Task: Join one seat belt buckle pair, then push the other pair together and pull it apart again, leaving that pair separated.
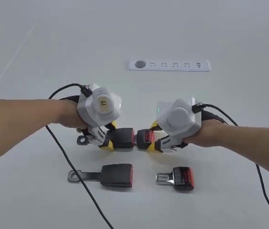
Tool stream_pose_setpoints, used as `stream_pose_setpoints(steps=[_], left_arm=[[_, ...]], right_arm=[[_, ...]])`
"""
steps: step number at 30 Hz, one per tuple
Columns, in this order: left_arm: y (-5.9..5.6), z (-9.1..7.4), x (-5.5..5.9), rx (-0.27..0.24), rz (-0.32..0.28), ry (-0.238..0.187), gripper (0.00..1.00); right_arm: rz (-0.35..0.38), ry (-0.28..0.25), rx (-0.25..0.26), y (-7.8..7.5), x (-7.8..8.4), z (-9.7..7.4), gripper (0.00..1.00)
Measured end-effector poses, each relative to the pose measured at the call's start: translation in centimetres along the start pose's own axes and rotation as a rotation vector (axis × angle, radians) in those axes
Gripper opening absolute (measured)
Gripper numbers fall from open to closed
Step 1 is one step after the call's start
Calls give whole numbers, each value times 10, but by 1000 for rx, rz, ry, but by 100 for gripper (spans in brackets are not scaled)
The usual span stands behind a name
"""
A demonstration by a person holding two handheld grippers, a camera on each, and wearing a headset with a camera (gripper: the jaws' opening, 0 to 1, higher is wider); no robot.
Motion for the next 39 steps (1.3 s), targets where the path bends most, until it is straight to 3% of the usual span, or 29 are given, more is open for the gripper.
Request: stream_pose_setpoints(steps=[12,16,19,23,26,29,33,39], left_arm=[[-3,-4,4,-26,12,36,38],[-1,-4,9,-32,-1,37,39],[-8,-13,6,-38,-11,36,39],[-4,-14,12,-44,-24,38,39],[-10,-20,11,-49,-34,36,40],[-6,-20,17,-50,-48,32,40],[-16,-28,13,-48,-68,28,41],[-24,-33,19,-44,-102,18,42]], right_arm=[[0,12,7,1,3,-10,36],[3,15,8,3,5,-17,37],[6,18,12,4,6,-21,39],[8,24,17,5,9,-25,39],[14,25,20,5,11,-30,40],[24,25,24,5,15,-32,41],[34,27,30,9,16,-45,42],[51,32,32,13,25,-52,45]])
Point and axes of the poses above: the centre of the closed fingertips' face, and the gripper's own axes: z roughly forward along the fingers, y roughly to its left, x roughly out of its underside, the point moved 3 cm from there along -z, roughly backward along the fingers, and after that the axes turned 11 degrees about y, right-handed, at the moved point
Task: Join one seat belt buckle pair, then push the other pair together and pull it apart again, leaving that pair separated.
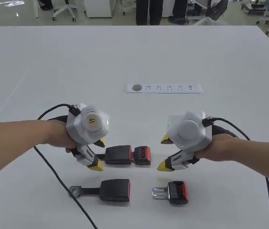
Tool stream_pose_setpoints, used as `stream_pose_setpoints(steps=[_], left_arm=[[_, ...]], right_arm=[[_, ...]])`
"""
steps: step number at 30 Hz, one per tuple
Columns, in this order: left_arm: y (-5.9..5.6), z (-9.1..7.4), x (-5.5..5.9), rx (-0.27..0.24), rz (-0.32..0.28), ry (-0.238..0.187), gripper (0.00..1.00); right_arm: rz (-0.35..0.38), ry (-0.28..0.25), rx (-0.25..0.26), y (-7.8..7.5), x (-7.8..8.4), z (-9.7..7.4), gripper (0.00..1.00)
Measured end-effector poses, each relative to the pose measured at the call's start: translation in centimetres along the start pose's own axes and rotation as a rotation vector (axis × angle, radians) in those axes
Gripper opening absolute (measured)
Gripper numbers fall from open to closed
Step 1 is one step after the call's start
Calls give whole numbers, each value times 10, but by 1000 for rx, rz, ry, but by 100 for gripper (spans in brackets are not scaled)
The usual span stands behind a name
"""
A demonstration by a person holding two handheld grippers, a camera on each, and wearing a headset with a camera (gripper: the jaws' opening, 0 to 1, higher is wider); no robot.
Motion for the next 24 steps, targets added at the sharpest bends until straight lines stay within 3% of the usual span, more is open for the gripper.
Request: stream_pose_setpoints(steps=[6,16,20,24], left_arm=[[-3,-4,7,5,-53,-27,44],[-24,-18,12,13,-109,-50,46],[-23,-14,23,19,-148,-74,48],[-31,-20,24,17,-169,-92,49]], right_arm=[[20,2,3,4,8,-9,48],[56,-1,7,18,21,-21,51],[74,2,7,23,31,-22,53],[95,-1,9,29,37,-27,54]])
Point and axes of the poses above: the centre of the closed fingertips' face, and the gripper's own axes: z roughly forward along the fingers, y roughly to its left, x roughly out of its underside, the point moved 3 cm from there along -z, roughly backward along the fingers, and after that the axes turned 11 degrees about y, right-handed, at the moved point
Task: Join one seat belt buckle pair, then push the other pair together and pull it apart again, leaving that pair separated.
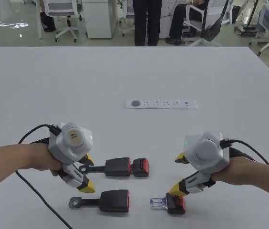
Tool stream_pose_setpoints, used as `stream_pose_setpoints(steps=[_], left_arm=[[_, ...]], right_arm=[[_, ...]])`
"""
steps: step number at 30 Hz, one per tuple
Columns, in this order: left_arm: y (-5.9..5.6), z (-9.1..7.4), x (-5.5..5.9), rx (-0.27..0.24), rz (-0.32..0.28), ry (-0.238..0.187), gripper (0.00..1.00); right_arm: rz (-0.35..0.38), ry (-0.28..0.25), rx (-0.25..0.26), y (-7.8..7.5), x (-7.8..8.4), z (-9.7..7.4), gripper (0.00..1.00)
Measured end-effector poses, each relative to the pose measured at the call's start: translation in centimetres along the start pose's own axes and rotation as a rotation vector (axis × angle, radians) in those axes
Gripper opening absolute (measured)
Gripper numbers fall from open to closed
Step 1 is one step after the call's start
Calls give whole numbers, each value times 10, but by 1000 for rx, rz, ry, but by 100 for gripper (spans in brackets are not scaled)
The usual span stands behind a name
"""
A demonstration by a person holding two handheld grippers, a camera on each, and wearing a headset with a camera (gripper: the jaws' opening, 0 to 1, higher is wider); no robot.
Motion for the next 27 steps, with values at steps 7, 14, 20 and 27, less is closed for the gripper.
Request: stream_pose_setpoints(steps=[7,14,20,27], left_arm=[[-12,-2,9,3,-46,-68,50],[-27,-6,18,-4,-120,-146,53],[-36,-4,31,-25,-203,-220,60],[-46,-12,38,-111,-295,-374,68]], right_arm=[[43,-22,2,10,12,-7,58],[104,-65,13,17,26,-9,64],[192,-110,24,25,38,-10,66],[250,-227,105,34,43,-16,74]])
Point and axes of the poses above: the centre of the closed fingertips' face, and the gripper's own axes: z roughly forward along the fingers, y roughly to its left, x roughly out of its underside, the point moved 3 cm from there along -z, roughly backward along the fingers, and after that the axes turned 11 degrees about y, right-handed, at the moved point
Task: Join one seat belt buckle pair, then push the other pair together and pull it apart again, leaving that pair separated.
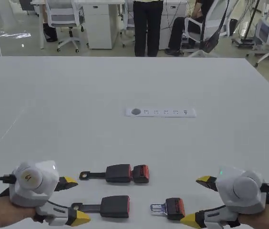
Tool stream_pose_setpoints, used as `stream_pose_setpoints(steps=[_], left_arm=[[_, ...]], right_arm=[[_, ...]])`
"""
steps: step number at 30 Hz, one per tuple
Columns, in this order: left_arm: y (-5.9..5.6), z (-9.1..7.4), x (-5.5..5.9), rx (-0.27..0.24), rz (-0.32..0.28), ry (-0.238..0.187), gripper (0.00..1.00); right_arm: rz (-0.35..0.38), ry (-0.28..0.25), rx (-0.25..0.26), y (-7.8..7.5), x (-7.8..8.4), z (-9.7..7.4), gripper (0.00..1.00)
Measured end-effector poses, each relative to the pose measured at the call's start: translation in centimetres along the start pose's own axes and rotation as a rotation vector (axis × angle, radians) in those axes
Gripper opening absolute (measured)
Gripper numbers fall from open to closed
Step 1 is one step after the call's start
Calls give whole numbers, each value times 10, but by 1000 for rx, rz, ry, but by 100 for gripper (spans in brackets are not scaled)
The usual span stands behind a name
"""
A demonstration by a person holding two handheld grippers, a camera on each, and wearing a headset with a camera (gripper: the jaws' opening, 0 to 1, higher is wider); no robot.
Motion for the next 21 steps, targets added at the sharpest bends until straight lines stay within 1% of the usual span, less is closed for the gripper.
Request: stream_pose_setpoints(steps=[1,2,3,4,5,6,7,9,10,11,12,13,14,15,16,17,18,19,20,21], left_arm=[[-2,-3,-1,-20,-10,-31,69],[-2,-4,0,-35,-17,-52,70],[0,-6,1,-64,-20,-76,71],[-1,-7,2,-71,-19,-91,72],[-4,-8,5,-67,-24,-98,73],[-3,-7,12,-68,-35,-100,75],[-3,-7,13,-68,-35,-103,78],[2,-5,24,-84,-56,-122,84],[1,-7,23,-90,-68,-133,89],[0,-9,23,-95,-89,-161,91],[-3,-11,20,-96,-101,-180,93],[-4,-12,19,-97,-107,-192,94],[-1,-11,24,-101,-104,-207,96],[-1,-11,25,-101,-101,-212,97],[-2,-11,27,-101,-100,-221,100],[-3,-12,27,-99,-104,-225,100],[-1,-10,30,-92,-109,-238,100],[-1,-11,30,-85,-110,-261,100],[-10,-15,21,-84,-111,-278,100],[-13,-17,18,-87,-111,-294,100]], right_arm=[[6,-15,5,2,0,-2,75],[9,-23,7,3,0,-3,76],[20,-35,15,4,1,-4,77],[35,-48,22,6,3,-5,79],[46,-57,26,7,3,-7,80],[50,-60,27,8,5,-7,81],[53,-64,33,10,8,-7,82],[50,-74,51,14,10,-8,87],[49,-86,57,15,11,-9,90],[54,-102,61,17,13,-9,92],[58,-108,62,18,14,-9,94],[67,-110,64,16,20,-5,96],[82,-116,62,17,21,-4,98],[105,-139,54,19,21,-4,99],[109,-149,54,20,21,-5,99],[105,-157,58,18,24,-4,99],[102,-169,61,19,25,-5,99],[104,-176,59,22,22,-9,99],[105,-184,56,23,21,-11,99],[110,-192,55,23,20,-11,99]])
Point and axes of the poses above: the centre of the closed fingertips' face, and the gripper's own axes: z roughly forward along the fingers, y roughly to its left, x roughly out of its underside, the point moved 3 cm from there along -z, roughly backward along the fingers, and after that the axes turned 11 degrees about y, right-handed, at the moved point
